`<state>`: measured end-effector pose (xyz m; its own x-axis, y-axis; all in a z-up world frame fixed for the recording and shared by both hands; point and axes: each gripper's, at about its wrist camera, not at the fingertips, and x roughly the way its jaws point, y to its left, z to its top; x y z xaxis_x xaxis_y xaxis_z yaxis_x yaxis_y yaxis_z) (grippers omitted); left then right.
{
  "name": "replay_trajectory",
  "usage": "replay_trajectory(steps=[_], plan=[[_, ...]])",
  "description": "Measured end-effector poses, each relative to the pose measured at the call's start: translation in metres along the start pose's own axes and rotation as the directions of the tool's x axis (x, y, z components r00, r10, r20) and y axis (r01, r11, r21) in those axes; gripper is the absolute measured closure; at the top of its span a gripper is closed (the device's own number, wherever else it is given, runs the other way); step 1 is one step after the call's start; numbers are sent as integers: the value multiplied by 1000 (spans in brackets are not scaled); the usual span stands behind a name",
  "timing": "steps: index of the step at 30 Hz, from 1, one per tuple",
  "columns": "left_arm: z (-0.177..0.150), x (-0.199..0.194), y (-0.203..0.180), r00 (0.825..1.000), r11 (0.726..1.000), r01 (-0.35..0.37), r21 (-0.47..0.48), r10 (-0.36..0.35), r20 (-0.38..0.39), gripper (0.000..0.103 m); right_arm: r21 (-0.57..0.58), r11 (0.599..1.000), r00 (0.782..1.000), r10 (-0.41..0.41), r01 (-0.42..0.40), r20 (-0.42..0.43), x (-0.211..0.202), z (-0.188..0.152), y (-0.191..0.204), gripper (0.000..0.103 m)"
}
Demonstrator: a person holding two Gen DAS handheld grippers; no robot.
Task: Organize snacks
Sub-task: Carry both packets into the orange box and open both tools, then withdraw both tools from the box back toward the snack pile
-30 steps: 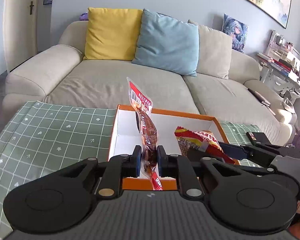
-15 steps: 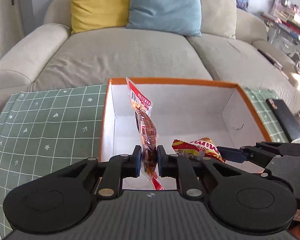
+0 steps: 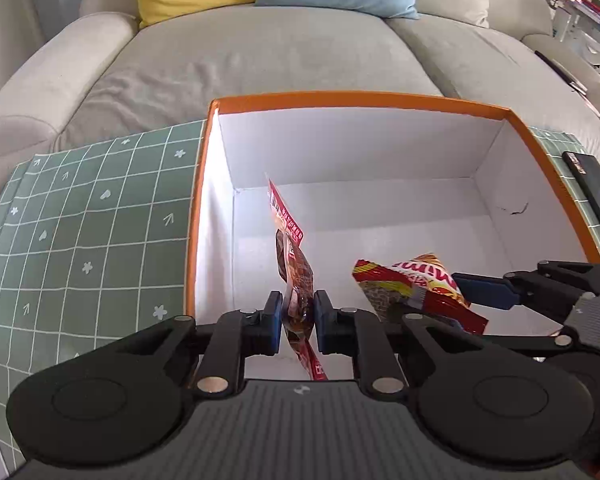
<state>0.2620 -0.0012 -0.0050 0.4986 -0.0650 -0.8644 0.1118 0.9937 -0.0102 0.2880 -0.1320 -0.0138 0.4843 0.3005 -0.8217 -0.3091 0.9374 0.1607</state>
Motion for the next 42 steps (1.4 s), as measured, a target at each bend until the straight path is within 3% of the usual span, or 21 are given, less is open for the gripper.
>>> replay_trajectory(steps=[7, 11, 15, 17, 22, 30, 36, 42], plan=[[1, 1, 0, 999, 999, -41, -2, 41, -2, 83, 7, 1000, 1000, 1, -1, 1, 0, 0, -1, 55], [0, -4, 1, 999, 999, -40, -10, 40, 11, 70, 4, 1000, 1000, -20, 20, -2, -2, 0, 2, 52], [1, -16, -1, 998, 999, -41, -11, 41, 44, 50, 7, 999, 999, -39, 39, 6, -8, 2, 4, 33], [1, -24, -3, 997, 999, -33, -6, 33, 68, 42, 2, 999, 999, -41, 41, 13, -13, 3, 5, 33], [-5, -53, -8, 989, 1000, -23, -2, 23, 147, 35, -8, 997, 996, -78, 78, 53, -34, 0, 9, 23], [-32, -106, -16, 936, 998, -66, 9, 59, 347, 29, -27, 985, 963, -159, 169, 216, -89, -22, 19, 23], [-64, -136, -23, 891, 996, -91, -1, 82, 447, 29, -36, 986, 940, -142, 161, 309, -130, -51, 32, 23], [-98, -146, -25, 877, 995, -96, -3, 86, 473, 29, -54, 980, 925, -162, 192, 344, -149, -89, 45, 22]])
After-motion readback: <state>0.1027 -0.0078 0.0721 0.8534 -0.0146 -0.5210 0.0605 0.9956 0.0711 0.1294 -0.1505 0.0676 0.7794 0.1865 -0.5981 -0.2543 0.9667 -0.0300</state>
